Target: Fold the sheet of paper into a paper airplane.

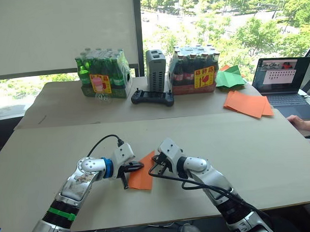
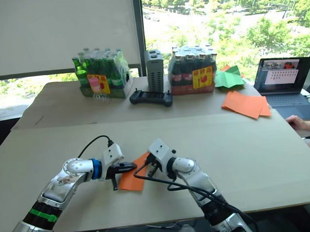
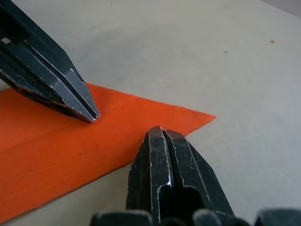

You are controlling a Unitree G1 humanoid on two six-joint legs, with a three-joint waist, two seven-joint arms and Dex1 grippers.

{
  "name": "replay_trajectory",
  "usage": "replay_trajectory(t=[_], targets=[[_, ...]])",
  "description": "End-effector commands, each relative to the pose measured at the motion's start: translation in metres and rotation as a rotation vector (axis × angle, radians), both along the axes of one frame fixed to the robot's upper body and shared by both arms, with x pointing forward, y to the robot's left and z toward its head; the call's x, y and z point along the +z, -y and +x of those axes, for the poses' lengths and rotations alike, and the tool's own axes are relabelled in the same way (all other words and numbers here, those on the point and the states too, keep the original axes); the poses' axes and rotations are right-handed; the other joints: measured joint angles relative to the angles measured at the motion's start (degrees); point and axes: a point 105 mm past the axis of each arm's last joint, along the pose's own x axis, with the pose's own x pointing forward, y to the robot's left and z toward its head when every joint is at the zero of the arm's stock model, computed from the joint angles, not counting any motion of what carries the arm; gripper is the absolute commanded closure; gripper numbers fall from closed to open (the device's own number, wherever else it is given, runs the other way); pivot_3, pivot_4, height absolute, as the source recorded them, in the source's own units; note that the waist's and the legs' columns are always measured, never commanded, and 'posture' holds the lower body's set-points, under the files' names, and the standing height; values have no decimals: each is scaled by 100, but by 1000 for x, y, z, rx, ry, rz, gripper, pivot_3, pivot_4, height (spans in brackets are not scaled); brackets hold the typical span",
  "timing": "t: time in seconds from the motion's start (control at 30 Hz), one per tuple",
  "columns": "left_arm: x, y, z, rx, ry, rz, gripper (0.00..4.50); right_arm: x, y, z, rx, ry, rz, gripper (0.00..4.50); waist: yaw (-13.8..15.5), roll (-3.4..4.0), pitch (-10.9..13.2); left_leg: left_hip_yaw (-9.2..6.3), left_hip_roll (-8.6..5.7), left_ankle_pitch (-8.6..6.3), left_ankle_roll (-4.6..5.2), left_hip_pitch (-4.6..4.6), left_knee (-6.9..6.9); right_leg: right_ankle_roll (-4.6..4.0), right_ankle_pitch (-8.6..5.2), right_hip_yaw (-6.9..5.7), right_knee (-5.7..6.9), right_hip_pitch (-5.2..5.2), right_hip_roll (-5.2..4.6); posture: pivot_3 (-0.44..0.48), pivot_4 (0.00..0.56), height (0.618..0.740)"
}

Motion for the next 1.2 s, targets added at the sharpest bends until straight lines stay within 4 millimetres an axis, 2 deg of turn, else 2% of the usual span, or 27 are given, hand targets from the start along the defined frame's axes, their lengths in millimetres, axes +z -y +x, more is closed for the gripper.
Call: replay_trajectory(t=[0.03, 0.13, 0.5, 0.8, 0.9, 1.07, 1.2], targets=[[-8, -1, -4, -2, -20, 24, 4494, -13, -4, -15, 53, -56, -29, 4500, 0, 0, 0, 0, 0, 0, 0, 0, -1, 0, 0, 0, -1, 0, 0, 0, 150, 723], [-8, -1, -3, 2, -18, 25, 4494, -24, -3, -26, 89, -107, -58, 4500, 1, 0, 0, 0, 0, 0, 1, 1, -1, 0, 0, 0, -3, 2, 0, 0, 150, 723], [-9, -5, -2, 7, -21, 36, 4494, -35, -7, -55, 174, -170, -82, 4500, -1, 0, -2, 0, 1, -1, 1, 4, -2, 7, -4, 0, -5, 6, 0, 0, 150, 723], [-8, -7, -3, 10, -19, 41, 4494, -32, -8, -66, 209, -203, -70, 4500, -3, 0, -2, 0, 3, -1, 1, 4, -5, 10, -6, -1, -9, 6, 1, 0, 150, 723], [-9, -8, -4, 9, -21, 43, 4494, -22, -8, -57, 177, -153, -41, 4500, -9, -1, -2, 0, 4, -1, 1, 5, -6, 10, -6, -1, -9, 6, 2, 0, 150, 723], [-9, -7, -4, 8, -21, 42, 4494, 14, -9, -37, 127, -24, 93, 4500, -15, -1, -1, 1, 10, -1, 1, 4, -7, 10, -6, 0, -10, 3, 8, 0, 150, 723], [-8, -6, -3, 6, -20, 39, 4494, 18, -14, -38, 138, -2, 127, 4500, -8, 0, 0, 0, 9, -1, 1, 0, -7, 9, -6, 0, -11, -1, 7, 0, 150, 723]])
